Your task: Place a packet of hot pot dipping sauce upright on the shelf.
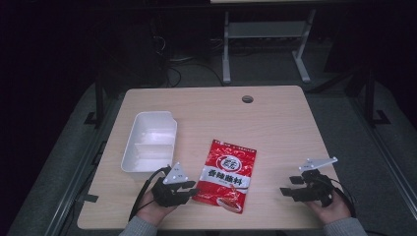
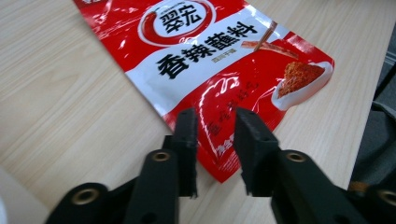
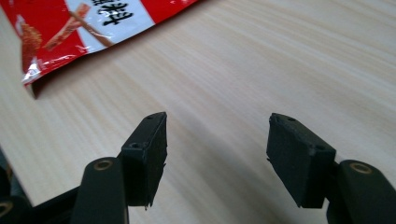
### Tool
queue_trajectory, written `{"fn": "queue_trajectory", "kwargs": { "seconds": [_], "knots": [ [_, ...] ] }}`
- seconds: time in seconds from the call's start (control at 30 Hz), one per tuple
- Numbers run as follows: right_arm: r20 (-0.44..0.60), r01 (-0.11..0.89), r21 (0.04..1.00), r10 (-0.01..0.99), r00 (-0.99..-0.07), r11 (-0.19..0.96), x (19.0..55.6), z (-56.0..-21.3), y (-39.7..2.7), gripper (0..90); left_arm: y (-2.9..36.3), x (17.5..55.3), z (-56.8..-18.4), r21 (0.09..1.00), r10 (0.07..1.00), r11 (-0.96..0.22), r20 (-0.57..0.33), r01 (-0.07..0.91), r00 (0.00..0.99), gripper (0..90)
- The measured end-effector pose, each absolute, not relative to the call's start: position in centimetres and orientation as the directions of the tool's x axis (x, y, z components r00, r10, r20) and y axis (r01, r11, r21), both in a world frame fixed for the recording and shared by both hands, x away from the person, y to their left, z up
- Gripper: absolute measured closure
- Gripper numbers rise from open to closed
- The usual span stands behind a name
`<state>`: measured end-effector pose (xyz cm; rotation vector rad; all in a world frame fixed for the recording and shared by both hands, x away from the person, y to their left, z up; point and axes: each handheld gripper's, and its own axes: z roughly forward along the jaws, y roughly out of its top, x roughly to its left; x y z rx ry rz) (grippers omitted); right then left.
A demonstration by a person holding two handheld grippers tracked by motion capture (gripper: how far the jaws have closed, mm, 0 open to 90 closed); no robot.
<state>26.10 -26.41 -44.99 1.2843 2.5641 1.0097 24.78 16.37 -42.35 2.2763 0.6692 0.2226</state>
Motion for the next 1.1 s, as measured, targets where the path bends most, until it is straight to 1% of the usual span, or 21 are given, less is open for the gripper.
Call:
{"fn": "queue_trajectory", "kwargs": {
  "seconds": [0.03,0.07,0.17,0.23,0.43,0.53,0.73,0.9,1.0,1.1],
  "knots": [
    [0.195,0.677,0.601,0.744,-0.639,0.424,26.1,-45.0,-26.4,37.6,16.1,24.9,-42.3,0.7,0.522,-0.595,-0.039,0.396,0.852,72.4],
    [0.205,0.683,0.598,0.743,-0.637,0.42,26.7,-44.9,-26.5,38.5,15.6,25.2,-42.0,0.699,0.51,-0.599,-0.043,0.391,0.859,77.2],
    [0.196,0.688,0.585,0.748,-0.634,0.429,27.4,-44.6,-26.4,38.8,14.7,25.6,-41.8,0.695,0.491,-0.612,-0.042,0.379,0.87,82.4],
    [0.189,0.687,0.584,0.75,-0.634,0.433,27.9,-44.5,-26.3,39.1,13.7,26.0,-41.7,0.686,0.466,-0.63,-0.041,0.364,0.884,83.7],
    [0.198,0.695,0.577,0.753,-0.628,0.429,29.6,-44.1,-26.0,38.2,12.4,26.5,-42.1,0.674,0.445,-0.645,-0.051,0.359,0.894,86.8],
    [0.16,0.676,0.585,0.754,-0.638,0.448,30.7,-43.5,-25.0,38.5,12.2,26.6,-42.8,0.67,0.442,-0.645,-0.066,0.368,0.894,89.2],
    [0.134,0.649,0.6,0.741,-0.658,0.468,32.0,-42.6,-23.5,38.4,12.0,26.8,-43.1,0.653,0.442,-0.663,-0.055,0.367,0.895,89.9],
    [0.166,0.652,0.598,0.724,-0.669,0.466,33.2,-42.4,-22.3,38.2,12.2,27.0,-43.4,0.647,0.451,-0.661,-0.062,0.379,0.891,89.9],
    [0.165,0.635,0.608,0.706,-0.688,0.477,34.2,-42.0,-20.7,38.7,12.4,27.1,-43.7,0.641,0.454,-0.663,-0.066,0.386,0.889,89.9],
    [0.173,0.64,0.598,0.703,-0.69,0.482,34.9,-42.1,-20.2,39.6,12.4,27.1,-44.0,0.633,0.451,-0.67,-0.07,0.389,0.89,89.9]
  ]
}}
